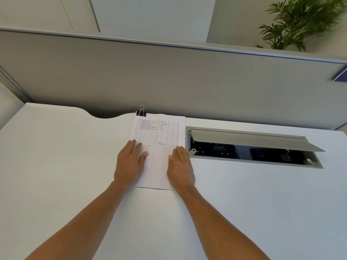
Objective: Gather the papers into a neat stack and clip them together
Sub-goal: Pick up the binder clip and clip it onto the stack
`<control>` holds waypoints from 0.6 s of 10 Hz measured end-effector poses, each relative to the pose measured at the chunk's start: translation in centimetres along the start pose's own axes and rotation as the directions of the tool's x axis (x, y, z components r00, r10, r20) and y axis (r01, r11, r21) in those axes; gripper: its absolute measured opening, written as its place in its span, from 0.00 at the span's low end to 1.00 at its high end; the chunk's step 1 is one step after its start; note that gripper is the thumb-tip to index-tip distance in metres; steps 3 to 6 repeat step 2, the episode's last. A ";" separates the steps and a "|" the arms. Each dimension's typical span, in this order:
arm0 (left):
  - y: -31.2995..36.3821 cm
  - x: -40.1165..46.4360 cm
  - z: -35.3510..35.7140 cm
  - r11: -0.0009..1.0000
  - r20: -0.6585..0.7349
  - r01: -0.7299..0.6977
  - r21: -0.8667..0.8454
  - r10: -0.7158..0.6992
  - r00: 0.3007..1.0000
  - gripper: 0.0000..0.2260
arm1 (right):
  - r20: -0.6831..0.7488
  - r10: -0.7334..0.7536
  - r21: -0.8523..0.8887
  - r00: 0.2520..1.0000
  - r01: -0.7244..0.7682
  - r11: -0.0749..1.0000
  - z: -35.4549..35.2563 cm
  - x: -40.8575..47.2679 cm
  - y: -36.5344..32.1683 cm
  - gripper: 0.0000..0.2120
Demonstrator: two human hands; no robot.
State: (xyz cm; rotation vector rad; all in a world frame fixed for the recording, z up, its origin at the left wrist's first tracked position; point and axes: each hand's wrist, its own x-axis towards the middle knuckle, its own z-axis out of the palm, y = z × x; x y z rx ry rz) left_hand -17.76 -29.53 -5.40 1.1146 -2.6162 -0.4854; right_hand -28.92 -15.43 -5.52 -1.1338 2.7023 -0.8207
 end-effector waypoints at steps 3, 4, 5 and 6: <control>0.2 -0.5 -0.4 0.996 -0.015 -0.056 0.064 0.058 0.998 0.21 | -0.048 -0.020 -0.016 0.999 0.020 1.000 -1.0 -1.3 0.2 0.28; 0.2 -0.5 -0.4 0.996 -0.015 -0.056 0.064 0.058 0.998 0.21 | -0.048 -0.020 -0.016 0.999 0.020 1.000 -1.0 -1.3 0.2 0.28; 0.2 -0.5 -0.4 0.996 -0.015 -0.056 0.064 0.058 0.998 0.21 | -0.048 -0.020 -0.016 0.999 0.020 1.000 -1.0 -1.3 0.2 0.28; 0.2 -0.5 -0.4 0.996 -0.015 -0.056 0.064 0.058 0.998 0.21 | -0.048 -0.020 -0.016 0.999 0.020 1.000 -1.0 -1.3 0.2 0.28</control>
